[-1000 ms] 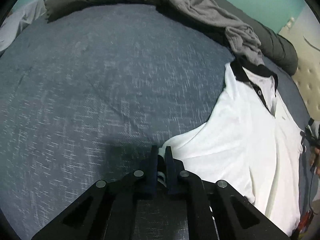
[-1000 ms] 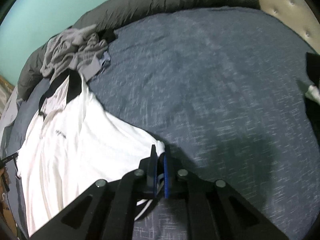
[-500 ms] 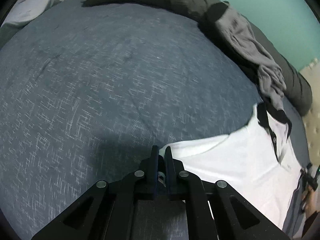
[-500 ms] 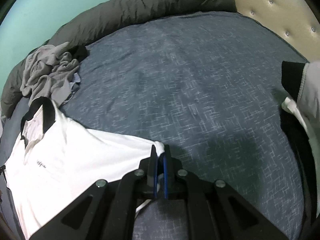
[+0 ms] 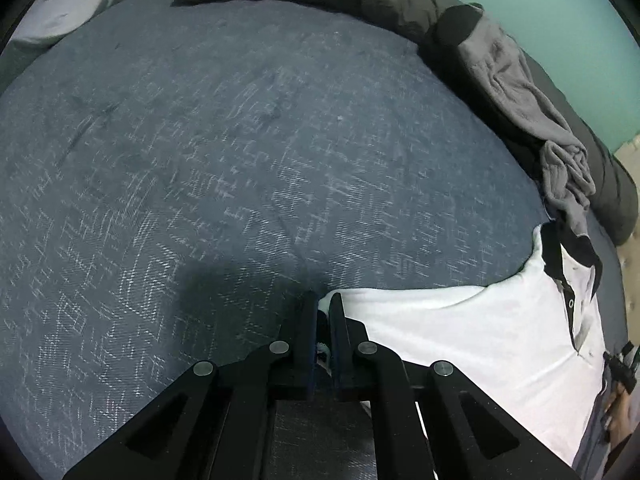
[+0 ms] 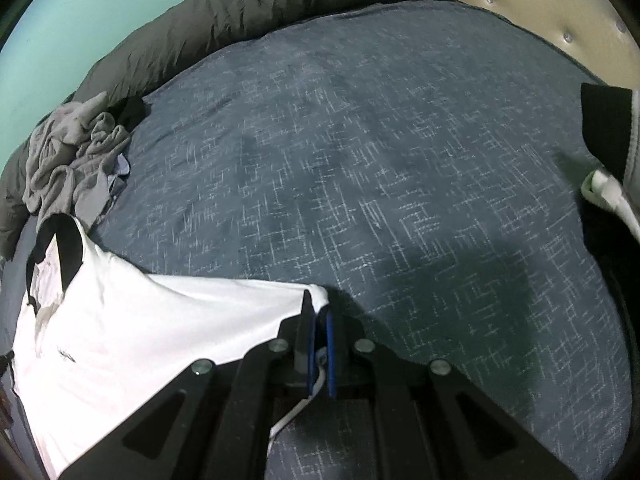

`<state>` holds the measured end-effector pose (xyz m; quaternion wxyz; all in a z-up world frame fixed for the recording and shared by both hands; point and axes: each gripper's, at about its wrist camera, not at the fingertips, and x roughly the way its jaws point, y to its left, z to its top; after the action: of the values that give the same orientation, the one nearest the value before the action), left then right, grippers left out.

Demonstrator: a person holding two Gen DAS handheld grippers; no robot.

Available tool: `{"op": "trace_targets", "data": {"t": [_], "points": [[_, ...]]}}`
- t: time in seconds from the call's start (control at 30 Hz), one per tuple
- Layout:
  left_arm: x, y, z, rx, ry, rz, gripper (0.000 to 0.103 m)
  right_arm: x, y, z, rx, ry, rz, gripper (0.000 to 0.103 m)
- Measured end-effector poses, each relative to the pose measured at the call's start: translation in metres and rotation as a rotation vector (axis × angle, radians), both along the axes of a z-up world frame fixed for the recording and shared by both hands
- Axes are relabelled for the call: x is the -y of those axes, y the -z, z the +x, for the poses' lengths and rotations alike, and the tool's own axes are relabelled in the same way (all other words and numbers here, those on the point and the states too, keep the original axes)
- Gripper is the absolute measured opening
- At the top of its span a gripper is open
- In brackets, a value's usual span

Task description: Fold clothes

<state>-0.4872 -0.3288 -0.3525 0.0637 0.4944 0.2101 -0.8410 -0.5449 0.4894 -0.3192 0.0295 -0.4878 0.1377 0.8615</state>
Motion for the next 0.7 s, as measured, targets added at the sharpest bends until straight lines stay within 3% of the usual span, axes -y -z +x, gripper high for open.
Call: {"op": "trace_targets", "data": {"t": [0.4,0.47,0.6,0.67,0.7], "points": [[-0.009,0.007,0.005,0.003,0.022,0.001,0.009,0.007,0.005,0.000,0.023,-0.011,-0.020,0.005],[-0.010,0.006,0.006,0.002,0.026,0.001,0.022,0.010,0.002,0.001,0.024,-0.025,-0.015,0.010],[-0.009,-0.003,0.018,-0.002,0.032,-0.014,0.038,0.010,-0.004,0.008,0.022,-0.020,-0.005,0.031],[-0.009,-0.009,0.024,-0.004,0.034,-0.025,0.051,0.007,-0.008,0.013,0.010,-0.008,-0.014,0.035],[-0.008,-0.012,0.027,-0.004,0.030,-0.029,0.052,0.004,-0.011,0.018,-0.001,-0.002,-0.018,0.037]]}}
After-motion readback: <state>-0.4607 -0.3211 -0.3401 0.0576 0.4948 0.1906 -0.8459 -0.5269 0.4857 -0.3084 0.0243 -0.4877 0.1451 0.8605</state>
